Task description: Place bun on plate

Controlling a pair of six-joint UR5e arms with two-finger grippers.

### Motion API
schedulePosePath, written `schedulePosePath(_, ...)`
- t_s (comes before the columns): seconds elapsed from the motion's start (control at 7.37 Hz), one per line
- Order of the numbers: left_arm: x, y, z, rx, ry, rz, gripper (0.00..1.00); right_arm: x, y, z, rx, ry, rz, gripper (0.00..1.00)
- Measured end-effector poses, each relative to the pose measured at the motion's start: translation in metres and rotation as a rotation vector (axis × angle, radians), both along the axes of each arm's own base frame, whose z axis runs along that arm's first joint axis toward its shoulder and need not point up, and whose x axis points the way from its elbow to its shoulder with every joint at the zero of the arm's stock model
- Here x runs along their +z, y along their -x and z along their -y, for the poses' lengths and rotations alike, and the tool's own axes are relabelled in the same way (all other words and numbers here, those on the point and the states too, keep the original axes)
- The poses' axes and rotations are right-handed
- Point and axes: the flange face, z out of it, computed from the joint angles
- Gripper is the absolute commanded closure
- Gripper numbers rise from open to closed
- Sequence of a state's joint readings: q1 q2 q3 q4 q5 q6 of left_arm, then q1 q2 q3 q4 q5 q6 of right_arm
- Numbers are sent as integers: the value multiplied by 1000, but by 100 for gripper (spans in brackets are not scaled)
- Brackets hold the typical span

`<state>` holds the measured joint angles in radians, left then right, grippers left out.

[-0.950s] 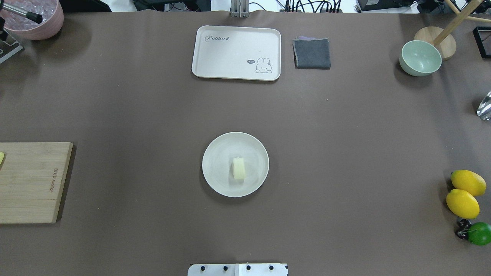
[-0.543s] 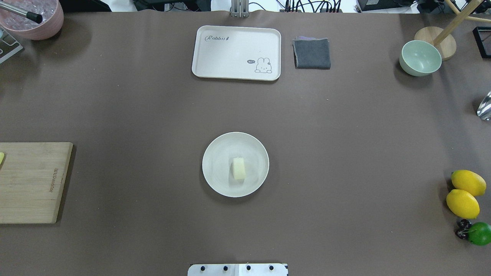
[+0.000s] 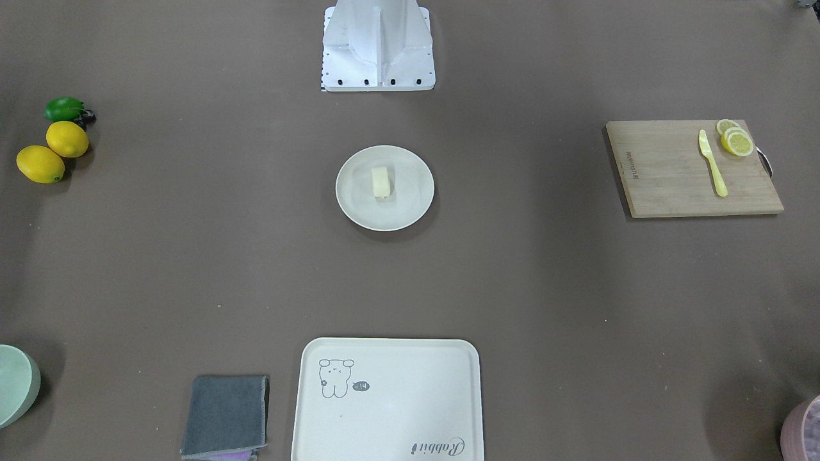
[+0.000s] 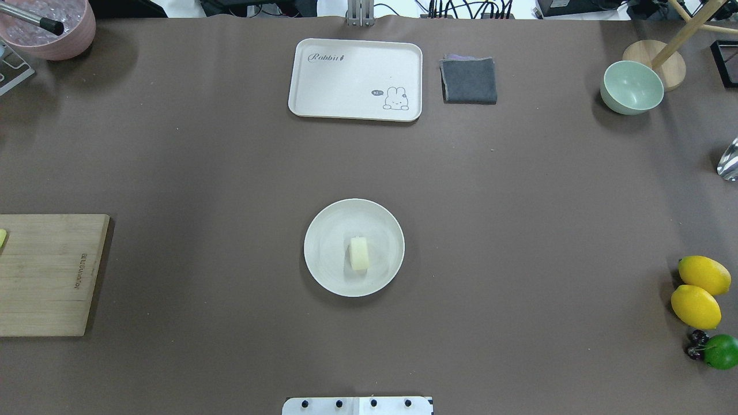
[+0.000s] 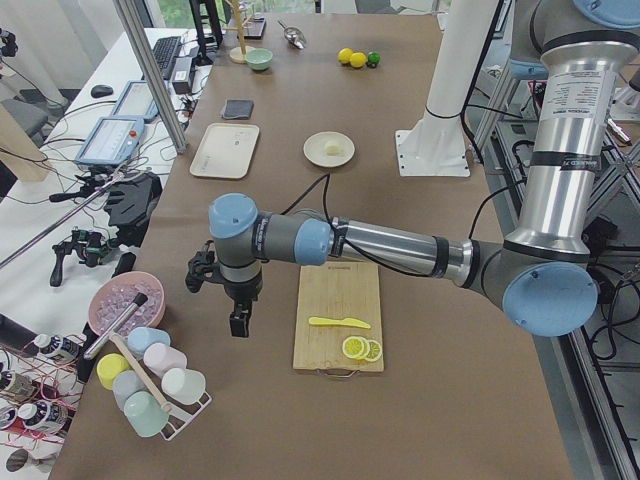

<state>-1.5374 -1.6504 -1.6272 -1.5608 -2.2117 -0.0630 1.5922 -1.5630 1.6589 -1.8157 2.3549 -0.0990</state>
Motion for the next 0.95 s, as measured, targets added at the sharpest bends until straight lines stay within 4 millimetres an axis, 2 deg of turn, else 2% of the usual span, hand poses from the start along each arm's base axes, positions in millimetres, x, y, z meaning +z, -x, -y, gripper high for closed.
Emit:
schedulePosePath(0.27, 14, 4, -8, -10, 2, -13, 2, -4, 0, 3, 3, -4, -5, 0)
schedulePosePath(0.95, 19, 12, -18, -27, 24, -105, 2, -13, -1, 9, 4, -36, -6, 0)
